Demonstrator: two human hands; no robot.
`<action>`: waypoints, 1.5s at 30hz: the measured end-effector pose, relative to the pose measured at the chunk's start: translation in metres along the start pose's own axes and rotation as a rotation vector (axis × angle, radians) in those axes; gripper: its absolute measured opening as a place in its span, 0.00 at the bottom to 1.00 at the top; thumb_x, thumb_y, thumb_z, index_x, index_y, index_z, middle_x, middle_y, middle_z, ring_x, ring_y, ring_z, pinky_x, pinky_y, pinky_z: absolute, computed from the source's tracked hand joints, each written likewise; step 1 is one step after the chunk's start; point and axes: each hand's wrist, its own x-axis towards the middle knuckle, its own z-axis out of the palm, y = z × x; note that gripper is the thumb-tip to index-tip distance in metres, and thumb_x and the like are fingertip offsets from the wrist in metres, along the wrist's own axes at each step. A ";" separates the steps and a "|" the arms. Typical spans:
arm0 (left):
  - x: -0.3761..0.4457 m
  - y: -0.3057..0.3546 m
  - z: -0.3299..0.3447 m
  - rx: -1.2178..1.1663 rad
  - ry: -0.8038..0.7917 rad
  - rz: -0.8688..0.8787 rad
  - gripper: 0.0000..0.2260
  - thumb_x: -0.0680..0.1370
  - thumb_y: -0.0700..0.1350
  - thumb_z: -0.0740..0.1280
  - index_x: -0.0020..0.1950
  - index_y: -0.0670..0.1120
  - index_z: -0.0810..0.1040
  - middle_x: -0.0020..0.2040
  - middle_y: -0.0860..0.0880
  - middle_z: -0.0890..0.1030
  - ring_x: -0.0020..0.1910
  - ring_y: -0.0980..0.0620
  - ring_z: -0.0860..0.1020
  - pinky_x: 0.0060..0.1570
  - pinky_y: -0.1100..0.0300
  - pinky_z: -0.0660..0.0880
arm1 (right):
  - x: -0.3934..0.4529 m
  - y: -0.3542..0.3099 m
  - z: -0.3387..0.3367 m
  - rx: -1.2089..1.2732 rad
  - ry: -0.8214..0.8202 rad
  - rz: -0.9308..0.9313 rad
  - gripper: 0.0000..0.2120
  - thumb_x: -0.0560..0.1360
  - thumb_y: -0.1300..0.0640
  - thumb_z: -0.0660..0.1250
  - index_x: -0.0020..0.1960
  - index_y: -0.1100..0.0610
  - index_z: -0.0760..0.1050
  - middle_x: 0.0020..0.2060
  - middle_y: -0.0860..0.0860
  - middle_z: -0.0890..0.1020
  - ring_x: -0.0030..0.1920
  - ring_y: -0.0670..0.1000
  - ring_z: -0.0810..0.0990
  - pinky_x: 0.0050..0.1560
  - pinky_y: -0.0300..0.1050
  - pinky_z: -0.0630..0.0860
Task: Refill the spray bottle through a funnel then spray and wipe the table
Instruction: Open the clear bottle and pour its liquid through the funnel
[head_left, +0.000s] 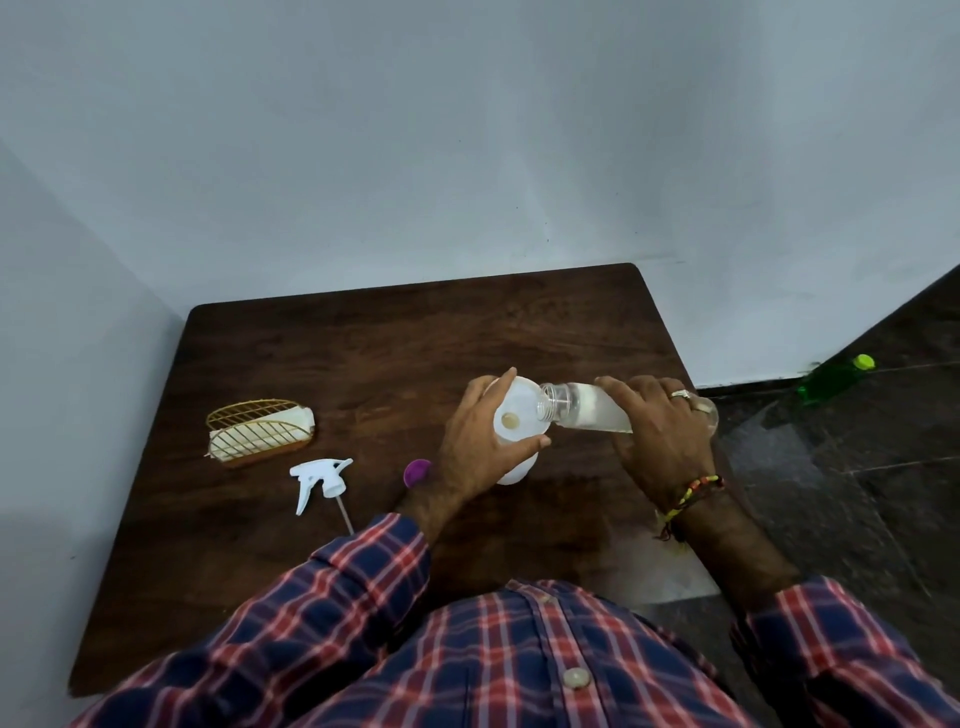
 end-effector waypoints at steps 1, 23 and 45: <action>0.000 0.000 0.000 0.002 -0.006 -0.002 0.41 0.68 0.59 0.76 0.77 0.49 0.62 0.72 0.49 0.66 0.68 0.51 0.68 0.64 0.53 0.72 | 0.001 0.000 -0.001 0.003 -0.004 0.001 0.32 0.65 0.55 0.75 0.68 0.46 0.71 0.54 0.51 0.79 0.57 0.60 0.76 0.47 0.56 0.78; 0.004 -0.003 0.007 0.035 0.019 -0.018 0.43 0.68 0.62 0.75 0.77 0.49 0.62 0.73 0.49 0.66 0.68 0.51 0.68 0.64 0.57 0.70 | 0.004 -0.001 -0.003 0.010 0.011 0.002 0.32 0.65 0.60 0.75 0.67 0.48 0.71 0.54 0.55 0.79 0.57 0.62 0.76 0.53 0.62 0.77; 0.002 -0.002 0.007 0.011 0.037 -0.010 0.43 0.67 0.61 0.76 0.76 0.49 0.63 0.72 0.50 0.66 0.67 0.52 0.69 0.59 0.62 0.67 | 0.006 0.000 0.002 0.000 0.011 0.012 0.32 0.66 0.59 0.73 0.68 0.46 0.70 0.56 0.54 0.79 0.59 0.61 0.76 0.58 0.62 0.74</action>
